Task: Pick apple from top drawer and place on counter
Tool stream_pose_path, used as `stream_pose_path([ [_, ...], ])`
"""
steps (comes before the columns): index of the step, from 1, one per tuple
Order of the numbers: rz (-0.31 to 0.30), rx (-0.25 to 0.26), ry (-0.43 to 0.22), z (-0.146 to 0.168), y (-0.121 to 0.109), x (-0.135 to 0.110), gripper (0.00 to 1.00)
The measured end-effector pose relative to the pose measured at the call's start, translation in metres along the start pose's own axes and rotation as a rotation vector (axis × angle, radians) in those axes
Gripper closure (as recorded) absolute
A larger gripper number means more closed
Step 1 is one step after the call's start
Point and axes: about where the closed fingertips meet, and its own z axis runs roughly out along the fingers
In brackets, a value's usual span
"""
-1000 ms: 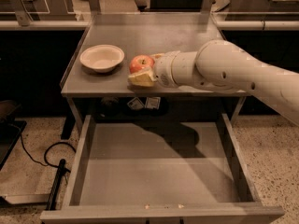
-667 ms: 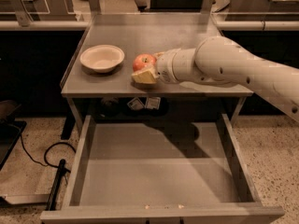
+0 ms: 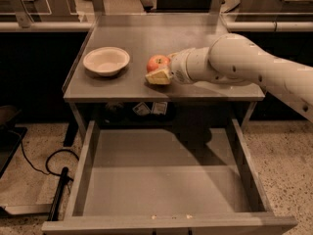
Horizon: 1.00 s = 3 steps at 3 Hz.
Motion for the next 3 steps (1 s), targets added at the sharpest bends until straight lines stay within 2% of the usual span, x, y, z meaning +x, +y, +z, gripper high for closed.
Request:
stream_pose_path([
  [1, 0.0, 0.0, 0.0, 0.0001, -0.0002, 0.0003, 0.82],
  [3, 0.0, 0.0, 0.0, 0.0001, -0.0002, 0.0003, 0.36],
])
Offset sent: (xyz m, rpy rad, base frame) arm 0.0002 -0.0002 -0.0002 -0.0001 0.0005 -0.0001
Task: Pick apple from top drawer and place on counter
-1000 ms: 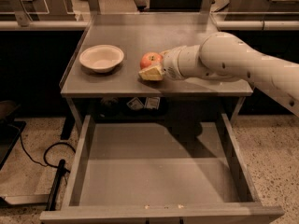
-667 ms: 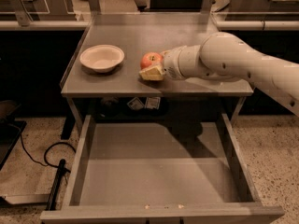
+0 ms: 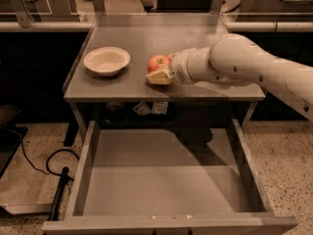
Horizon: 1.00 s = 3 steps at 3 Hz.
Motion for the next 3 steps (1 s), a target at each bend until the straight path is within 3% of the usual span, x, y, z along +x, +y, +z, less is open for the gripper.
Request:
stream_pose_path([
  [1, 0.0, 0.0, 0.0, 0.0, 0.0, 0.0, 0.11],
  [2, 0.0, 0.0, 0.0, 0.0001, 0.0002, -0.0001, 0.0],
  [3, 0.0, 0.0, 0.0, 0.0001, 0.0002, -0.0001, 0.0],
])
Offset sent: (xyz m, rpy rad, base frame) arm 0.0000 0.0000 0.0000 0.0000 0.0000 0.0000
